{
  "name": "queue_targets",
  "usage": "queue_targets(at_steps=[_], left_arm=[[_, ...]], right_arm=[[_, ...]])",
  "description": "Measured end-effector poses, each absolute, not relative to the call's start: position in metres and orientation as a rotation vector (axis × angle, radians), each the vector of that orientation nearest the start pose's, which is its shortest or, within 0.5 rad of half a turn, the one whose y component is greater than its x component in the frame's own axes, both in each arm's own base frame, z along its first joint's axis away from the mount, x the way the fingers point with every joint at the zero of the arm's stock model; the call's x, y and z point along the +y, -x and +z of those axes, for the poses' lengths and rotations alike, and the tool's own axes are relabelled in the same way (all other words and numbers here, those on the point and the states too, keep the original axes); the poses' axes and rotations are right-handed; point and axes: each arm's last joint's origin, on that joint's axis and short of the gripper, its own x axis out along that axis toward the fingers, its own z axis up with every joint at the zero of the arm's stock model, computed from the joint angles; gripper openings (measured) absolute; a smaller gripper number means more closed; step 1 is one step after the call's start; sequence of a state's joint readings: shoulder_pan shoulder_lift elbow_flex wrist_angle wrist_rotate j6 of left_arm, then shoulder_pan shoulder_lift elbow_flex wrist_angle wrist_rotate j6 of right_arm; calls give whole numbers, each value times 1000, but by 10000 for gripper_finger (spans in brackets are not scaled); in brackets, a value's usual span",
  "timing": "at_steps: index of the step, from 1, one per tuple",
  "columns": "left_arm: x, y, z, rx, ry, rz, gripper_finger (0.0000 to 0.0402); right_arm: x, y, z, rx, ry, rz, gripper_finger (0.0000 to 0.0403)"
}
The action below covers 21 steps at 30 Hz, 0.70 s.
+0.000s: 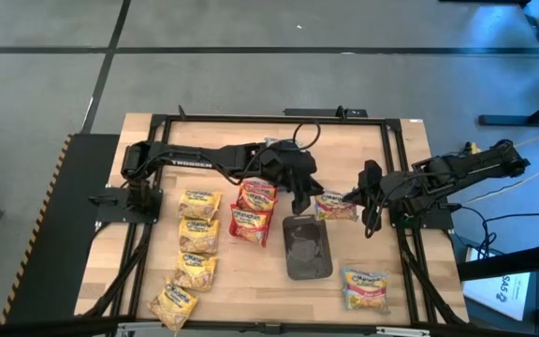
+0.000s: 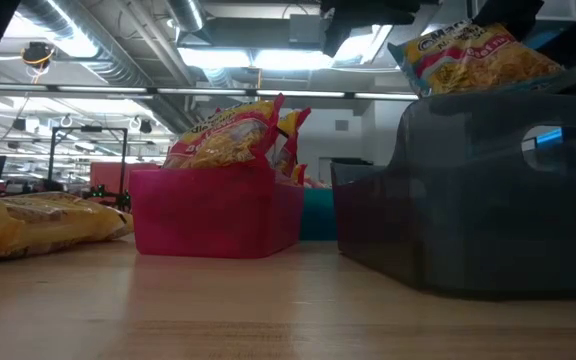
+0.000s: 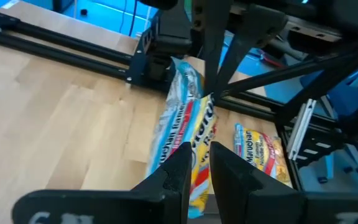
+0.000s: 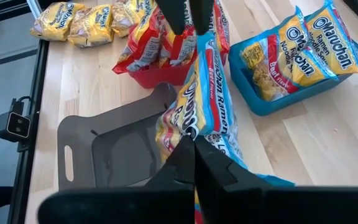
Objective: Sort Maruchan noodles
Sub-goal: Put the blue bag into the blue bin
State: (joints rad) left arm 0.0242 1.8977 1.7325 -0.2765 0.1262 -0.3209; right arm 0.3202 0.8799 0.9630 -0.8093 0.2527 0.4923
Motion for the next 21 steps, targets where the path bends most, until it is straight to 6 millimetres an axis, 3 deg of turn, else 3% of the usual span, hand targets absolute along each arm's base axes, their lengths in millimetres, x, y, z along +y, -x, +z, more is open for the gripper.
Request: queue_targets(at_steps=[11, 21], left_arm=[[9, -442, 328, 485, 305, 30, 53], [9, -441, 327, 492, 260, 50, 53]], right_arm=[[43, -156, 325, 681, -241, -119, 0], [42, -153, 350, 605, -185, -83, 0]])
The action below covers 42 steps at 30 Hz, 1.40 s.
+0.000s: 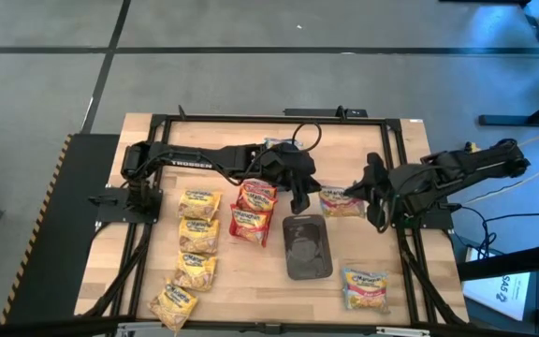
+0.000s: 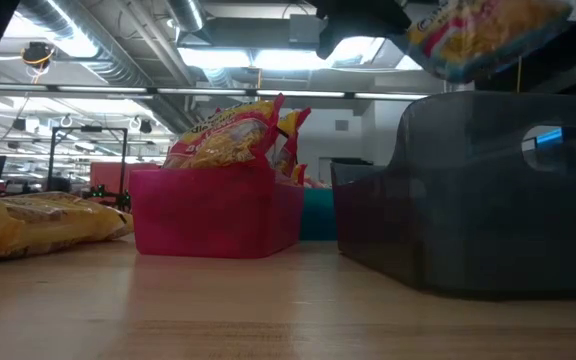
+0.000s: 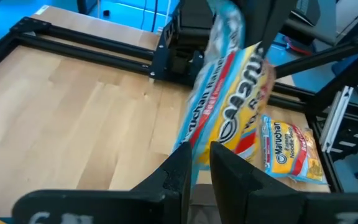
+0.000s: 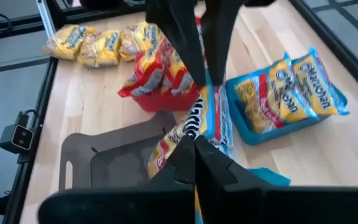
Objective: Sort Maruchan noodles
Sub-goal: Put the blue bag into the blue bin
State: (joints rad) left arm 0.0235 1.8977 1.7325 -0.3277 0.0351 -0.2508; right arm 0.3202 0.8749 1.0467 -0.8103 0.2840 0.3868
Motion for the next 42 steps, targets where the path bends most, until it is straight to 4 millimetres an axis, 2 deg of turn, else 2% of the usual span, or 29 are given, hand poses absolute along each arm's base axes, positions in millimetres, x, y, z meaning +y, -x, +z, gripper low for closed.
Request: queue_targets(at_steps=[7, 14, 21, 32, 38, 42], left_arm=[[8, -441, 327, 493, 244, 49, 53], [5, -442, 327, 488, 194, 72, 51], [6, -441, 326, 492, 171, 98, 5], [8, -436, 317, 592, 140, 168, 1], [8, -435, 317, 599, 137, 178, 0], [9, -435, 316, 606, 132, 192, 0]], right_arm=[[42, -153, 353, 601, -167, -80, 0], [46, -163, 347, 639, -156, -80, 0], [49, -174, 340, 674, -132, -90, 0], [47, -179, 345, 586, -93, -173, 0], [40, -197, 339, 605, -130, -191, 0], [34, -212, 326, 676, -135, -219, 0]])
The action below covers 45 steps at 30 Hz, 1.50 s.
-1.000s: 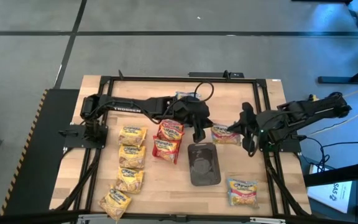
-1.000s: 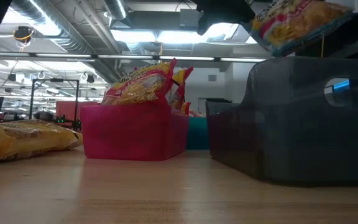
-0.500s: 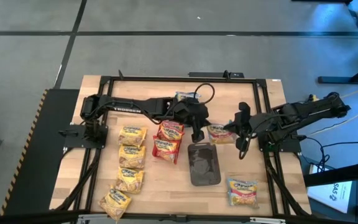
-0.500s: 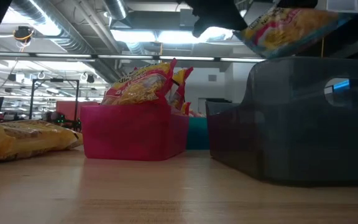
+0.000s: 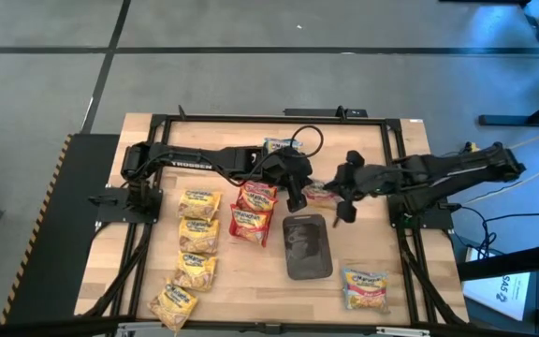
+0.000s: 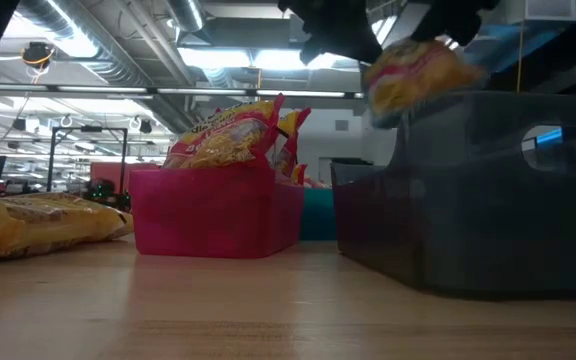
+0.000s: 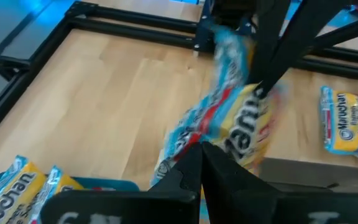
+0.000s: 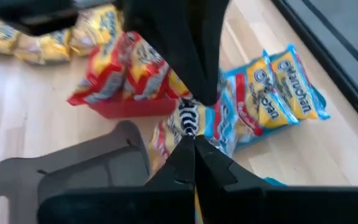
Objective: Sort Maruchan noodles
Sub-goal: Put the blue bag into the blue bin
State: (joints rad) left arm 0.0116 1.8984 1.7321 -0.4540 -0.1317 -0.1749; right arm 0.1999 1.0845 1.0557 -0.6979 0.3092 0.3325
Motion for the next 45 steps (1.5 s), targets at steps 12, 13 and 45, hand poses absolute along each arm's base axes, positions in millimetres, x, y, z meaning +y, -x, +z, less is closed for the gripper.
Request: queue_targets(at_steps=[12, 13, 45], left_arm=[[12, -429, 309, 693, 86, 295, 0], [13, -429, 309, 693, 84, 302, 0], [41, -395, 319, 876, 0, 428, 0]], right_arm=[[11, -236, 313, 719, -119, -261, 0], [9, -238, 312, 716, -122, -264, 0], [-45, -282, 289, 665, -174, -254, 0]])
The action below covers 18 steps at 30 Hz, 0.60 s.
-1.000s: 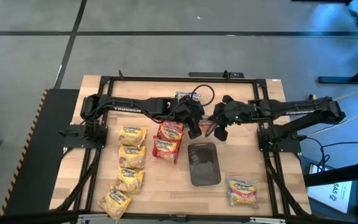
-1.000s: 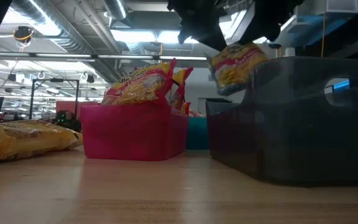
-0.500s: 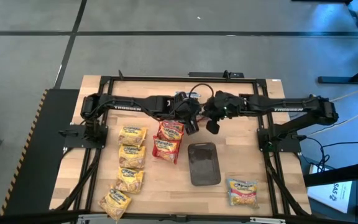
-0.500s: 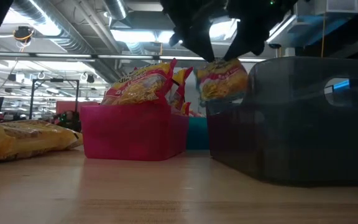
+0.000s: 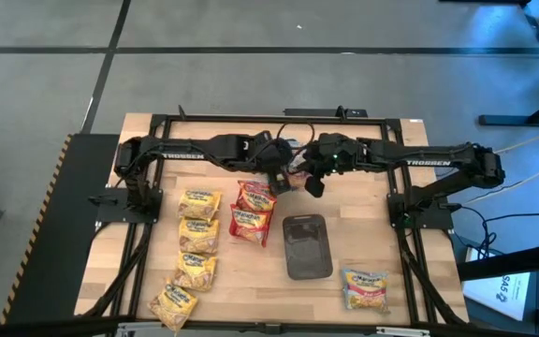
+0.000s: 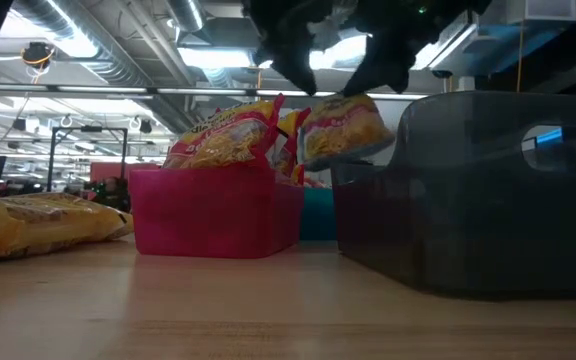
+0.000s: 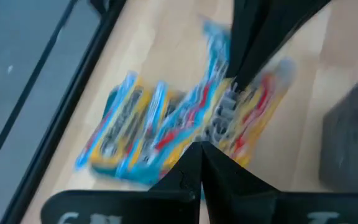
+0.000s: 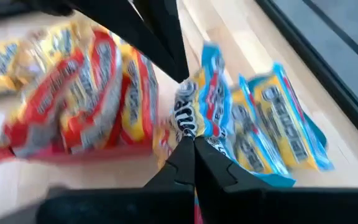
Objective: Sort Maruchan noodles
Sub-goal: Put the blue bag into the blue bin
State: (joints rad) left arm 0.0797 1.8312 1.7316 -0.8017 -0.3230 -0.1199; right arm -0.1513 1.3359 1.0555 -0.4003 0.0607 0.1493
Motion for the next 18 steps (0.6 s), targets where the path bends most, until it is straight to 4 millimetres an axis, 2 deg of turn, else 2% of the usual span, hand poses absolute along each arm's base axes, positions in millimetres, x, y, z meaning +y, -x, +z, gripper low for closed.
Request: queue_targets(at_steps=[3, 12, 18], left_arm=[[44, -393, 321, 870, 4, 435, 0], [43, -386, 299, 969, -11, 404, 0], [48, -367, 304, 938, 17, 434, 0]], right_arm=[[-45, -285, 286, 677, -174, -256, 0], [-49, -287, 283, 678, -168, -287, 0], [-57, -292, 278, 675, -183, -296, 0]])
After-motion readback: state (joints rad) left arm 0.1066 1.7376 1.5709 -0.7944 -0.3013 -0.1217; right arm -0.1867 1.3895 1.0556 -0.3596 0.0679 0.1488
